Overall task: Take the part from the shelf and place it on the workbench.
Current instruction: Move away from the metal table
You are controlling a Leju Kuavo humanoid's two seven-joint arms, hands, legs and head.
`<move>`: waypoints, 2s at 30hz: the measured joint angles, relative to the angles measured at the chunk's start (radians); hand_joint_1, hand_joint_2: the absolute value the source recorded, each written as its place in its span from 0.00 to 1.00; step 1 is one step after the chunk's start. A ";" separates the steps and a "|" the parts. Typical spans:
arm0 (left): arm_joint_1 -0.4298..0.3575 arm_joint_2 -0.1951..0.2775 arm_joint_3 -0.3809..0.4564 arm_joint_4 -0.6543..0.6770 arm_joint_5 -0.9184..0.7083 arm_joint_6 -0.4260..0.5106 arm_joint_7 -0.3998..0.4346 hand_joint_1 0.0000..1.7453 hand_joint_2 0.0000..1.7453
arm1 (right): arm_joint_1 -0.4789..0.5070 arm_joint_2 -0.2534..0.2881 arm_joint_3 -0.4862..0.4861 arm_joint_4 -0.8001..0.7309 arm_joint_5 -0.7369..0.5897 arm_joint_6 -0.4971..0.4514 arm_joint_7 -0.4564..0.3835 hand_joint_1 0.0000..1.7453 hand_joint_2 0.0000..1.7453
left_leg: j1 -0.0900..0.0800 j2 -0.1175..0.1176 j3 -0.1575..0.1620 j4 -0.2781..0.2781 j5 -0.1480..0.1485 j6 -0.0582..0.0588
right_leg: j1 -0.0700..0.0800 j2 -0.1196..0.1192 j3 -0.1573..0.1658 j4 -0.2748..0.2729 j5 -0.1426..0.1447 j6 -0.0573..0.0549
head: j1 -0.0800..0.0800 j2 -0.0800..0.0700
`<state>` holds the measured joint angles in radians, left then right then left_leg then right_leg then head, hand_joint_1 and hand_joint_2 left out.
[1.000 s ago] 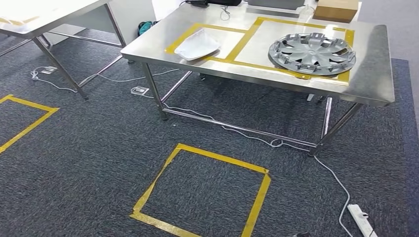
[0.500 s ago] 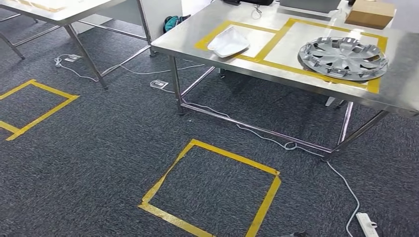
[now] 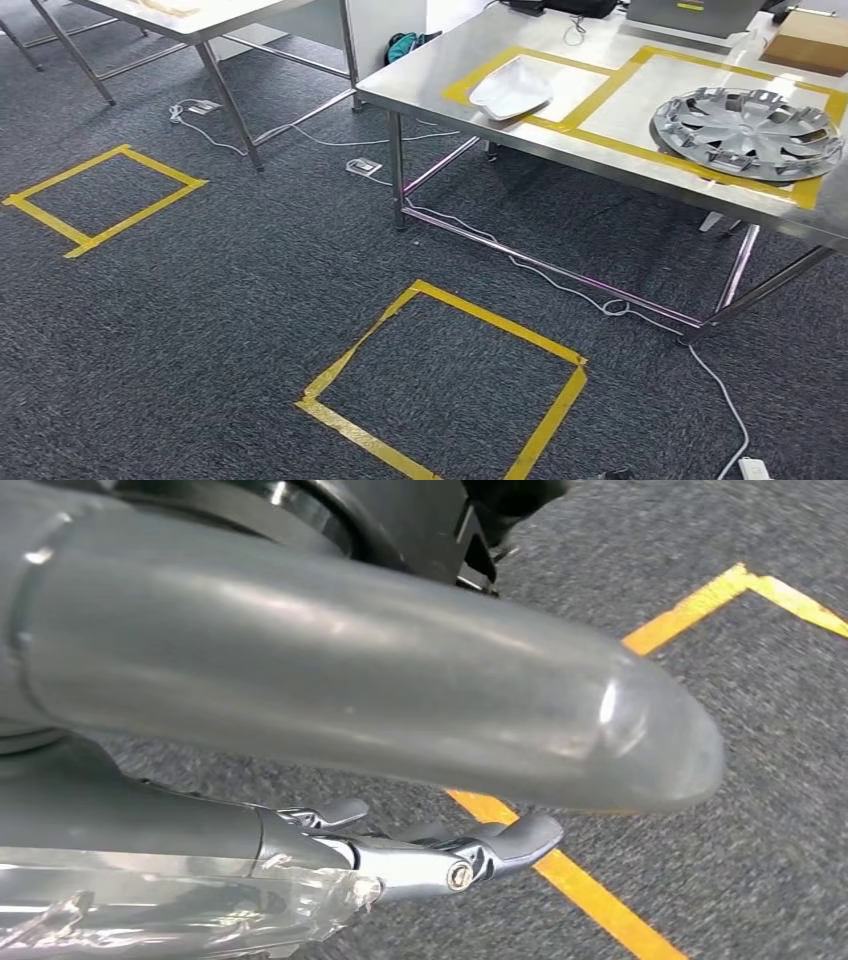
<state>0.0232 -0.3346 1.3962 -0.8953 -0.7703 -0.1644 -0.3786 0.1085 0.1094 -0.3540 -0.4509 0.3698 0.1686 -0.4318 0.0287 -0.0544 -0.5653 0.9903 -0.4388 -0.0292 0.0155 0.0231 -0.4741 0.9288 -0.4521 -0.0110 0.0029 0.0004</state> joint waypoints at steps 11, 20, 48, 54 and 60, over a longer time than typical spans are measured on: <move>-0.008 -0.006 0.019 0.030 -0.073 -0.004 -0.013 0.00 0.00 | 0.000 -0.010 -0.007 -0.001 0.009 -0.006 0.008 0.00 0.00 | 0.032 0.089 0.007 0.027 -0.025 -0.043 | -0.034 -0.085 -0.043 0.070 -0.033 0.067 | -0.012 0.000; -0.011 0.011 0.025 0.052 -0.076 -0.001 -0.017 0.00 0.00 | -0.005 -0.008 -0.004 -0.001 0.019 -0.011 0.016 0.00 0.00 | 0.004 0.033 -0.023 0.034 -0.011 0.021 | -0.037 -0.028 -0.171 0.366 -0.207 0.059 | 0.007 0.000; -0.031 0.104 0.028 0.229 -0.188 0.032 -0.129 0.00 0.00 | 0.012 0.005 -0.044 0.027 0.019 -0.030 0.031 0.00 0.00 | -0.009 0.055 -0.006 0.015 -0.008 0.028 | -0.013 -0.043 -0.111 0.237 -0.145 0.055 | 0.008 0.000; -0.030 0.105 0.029 0.230 -0.204 0.004 -0.128 0.00 0.00 | 0.068 0.033 -0.087 -0.083 0.049 0.016 0.099 0.00 0.00 | -0.004 0.003 -0.010 0.016 -0.003 0.023 | -0.025 -0.006 -0.103 0.212 -0.092 0.059 | 0.010 0.000; -0.033 0.108 0.031 0.234 -0.215 0.001 -0.140 0.00 0.00 | 0.073 0.059 -0.146 -0.134 0.104 0.039 0.100 0.00 0.00 | 0.002 -0.017 -0.021 0.012 0.007 -0.016 | -0.023 0.013 -0.046 0.085 -0.043 0.037 | 0.010 0.000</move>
<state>-0.0102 -0.2264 1.4268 -0.6614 -0.9854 -0.1632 -0.5184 0.1813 0.1688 -0.5000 -0.5846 0.4738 0.2072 -0.3321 0.0312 -0.0716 -0.5868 1.0023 -0.4315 -0.0453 -0.0072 0.0356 -0.5203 1.0136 -0.4946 0.0259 0.0127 0.0004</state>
